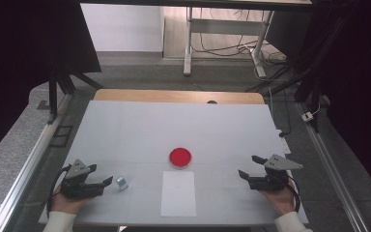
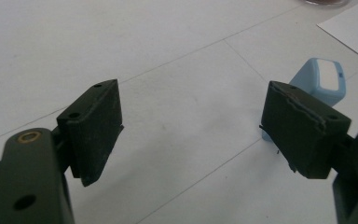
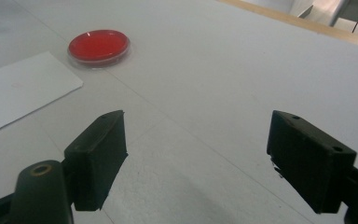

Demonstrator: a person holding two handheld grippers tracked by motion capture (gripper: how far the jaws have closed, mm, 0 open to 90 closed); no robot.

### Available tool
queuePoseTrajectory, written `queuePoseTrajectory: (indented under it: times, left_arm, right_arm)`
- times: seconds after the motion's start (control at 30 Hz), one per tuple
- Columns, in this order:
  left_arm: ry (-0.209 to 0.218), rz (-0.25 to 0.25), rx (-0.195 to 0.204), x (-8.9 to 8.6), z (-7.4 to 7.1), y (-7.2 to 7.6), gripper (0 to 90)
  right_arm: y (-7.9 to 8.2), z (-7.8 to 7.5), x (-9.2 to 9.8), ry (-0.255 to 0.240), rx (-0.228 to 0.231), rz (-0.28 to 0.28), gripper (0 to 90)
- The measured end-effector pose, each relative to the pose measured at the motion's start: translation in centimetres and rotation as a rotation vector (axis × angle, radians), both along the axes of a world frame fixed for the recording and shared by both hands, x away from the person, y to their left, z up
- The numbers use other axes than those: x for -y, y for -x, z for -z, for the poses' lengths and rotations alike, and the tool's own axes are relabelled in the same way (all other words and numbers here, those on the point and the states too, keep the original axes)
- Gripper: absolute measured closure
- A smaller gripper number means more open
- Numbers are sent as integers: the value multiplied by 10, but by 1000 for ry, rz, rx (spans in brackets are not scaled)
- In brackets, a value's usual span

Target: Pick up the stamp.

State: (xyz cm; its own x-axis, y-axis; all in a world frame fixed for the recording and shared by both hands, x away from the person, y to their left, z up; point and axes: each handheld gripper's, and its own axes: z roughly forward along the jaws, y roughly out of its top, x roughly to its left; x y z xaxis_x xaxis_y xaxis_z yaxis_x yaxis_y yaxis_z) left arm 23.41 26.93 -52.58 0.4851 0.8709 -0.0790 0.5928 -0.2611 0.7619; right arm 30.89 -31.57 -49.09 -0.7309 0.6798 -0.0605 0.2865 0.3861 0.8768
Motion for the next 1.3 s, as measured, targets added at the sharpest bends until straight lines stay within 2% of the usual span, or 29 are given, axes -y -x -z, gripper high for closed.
queuePoseTrajectory:
  times: [0.43,0.87,1.07,1.3]
  left_arm:
    - [10,-7,13,0,-1,-1,205]
    - [12,-3,28,2,-5,0,205]
    - [56,21,52,4,-15,3,204]
    - [56,66,84,13,-29,7,206]
  right_arm:
    - [-1,4,-1,-6,-23,-33,224]
    - [0,4,-2,7,-20,-24,229]
    - [0,5,-3,12,-14,-18,234]
    - [0,5,-2,14,-13,-10,241]
